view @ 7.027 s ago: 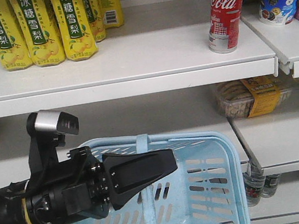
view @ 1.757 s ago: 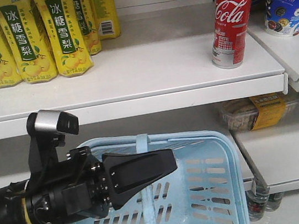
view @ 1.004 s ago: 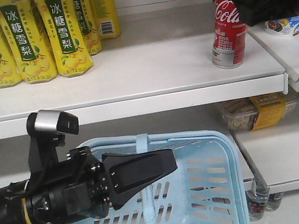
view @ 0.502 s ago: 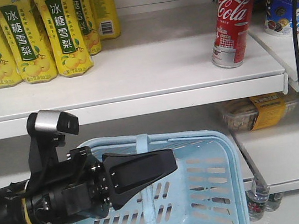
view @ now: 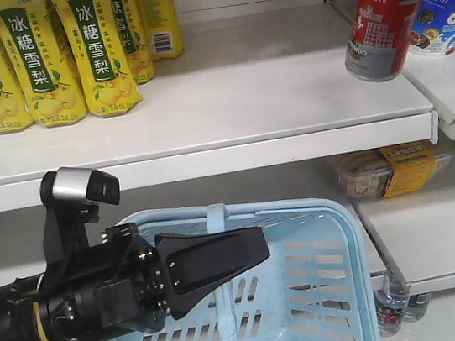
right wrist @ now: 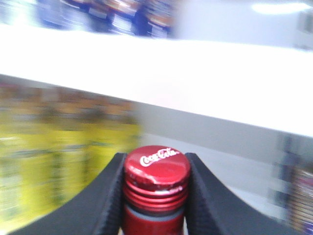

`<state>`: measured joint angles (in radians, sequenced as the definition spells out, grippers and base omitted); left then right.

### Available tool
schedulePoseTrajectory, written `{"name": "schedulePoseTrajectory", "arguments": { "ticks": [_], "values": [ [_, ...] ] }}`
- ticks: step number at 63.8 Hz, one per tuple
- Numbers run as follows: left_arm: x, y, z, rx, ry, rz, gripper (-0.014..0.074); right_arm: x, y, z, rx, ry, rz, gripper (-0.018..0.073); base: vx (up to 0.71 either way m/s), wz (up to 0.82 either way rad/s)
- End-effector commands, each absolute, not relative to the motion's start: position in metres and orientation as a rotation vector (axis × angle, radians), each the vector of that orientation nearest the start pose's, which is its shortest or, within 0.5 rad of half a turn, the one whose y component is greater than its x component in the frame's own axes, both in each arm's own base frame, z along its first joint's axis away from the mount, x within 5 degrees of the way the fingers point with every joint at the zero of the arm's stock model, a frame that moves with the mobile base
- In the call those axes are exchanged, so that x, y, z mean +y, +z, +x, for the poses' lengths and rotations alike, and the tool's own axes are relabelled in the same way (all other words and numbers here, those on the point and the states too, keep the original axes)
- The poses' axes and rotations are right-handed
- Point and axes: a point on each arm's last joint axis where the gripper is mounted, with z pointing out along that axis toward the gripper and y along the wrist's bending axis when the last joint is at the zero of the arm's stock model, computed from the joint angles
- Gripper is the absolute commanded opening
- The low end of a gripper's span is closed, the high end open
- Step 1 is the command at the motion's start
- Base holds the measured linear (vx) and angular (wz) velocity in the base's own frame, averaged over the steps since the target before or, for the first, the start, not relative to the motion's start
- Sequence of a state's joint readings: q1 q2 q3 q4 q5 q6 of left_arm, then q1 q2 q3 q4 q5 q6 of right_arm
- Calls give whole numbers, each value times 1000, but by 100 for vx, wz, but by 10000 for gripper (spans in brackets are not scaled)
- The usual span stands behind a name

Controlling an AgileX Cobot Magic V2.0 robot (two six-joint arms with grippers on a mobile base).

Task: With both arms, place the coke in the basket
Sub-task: 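Lift the bottle off the shelf and lower it over the basket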

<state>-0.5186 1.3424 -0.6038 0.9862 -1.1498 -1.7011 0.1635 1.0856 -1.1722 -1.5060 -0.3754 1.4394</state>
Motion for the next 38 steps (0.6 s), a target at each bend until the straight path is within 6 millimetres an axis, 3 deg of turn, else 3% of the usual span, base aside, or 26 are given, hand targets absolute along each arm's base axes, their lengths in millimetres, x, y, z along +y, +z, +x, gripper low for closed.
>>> {"name": "schedulePoseTrajectory", "arguments": {
  "ticks": [1,10,18,38],
  "values": [
    [-176,320,163,1397,-2081,463,-6,80,484,180,1309,479,-643,-5,0,0],
    [-176,320,163,1397,-2081,463,-6,94,470,158,1400,762,-796,-3,0,0],
    [-176,320,163,1397,-2081,463,-6,97,454,159,1469,835,-794,-3,0,0],
    [-176,320,163,1397,-2081,463,-6,98,367,178,1745,911,-717,-3,0,0]
  ]
}}
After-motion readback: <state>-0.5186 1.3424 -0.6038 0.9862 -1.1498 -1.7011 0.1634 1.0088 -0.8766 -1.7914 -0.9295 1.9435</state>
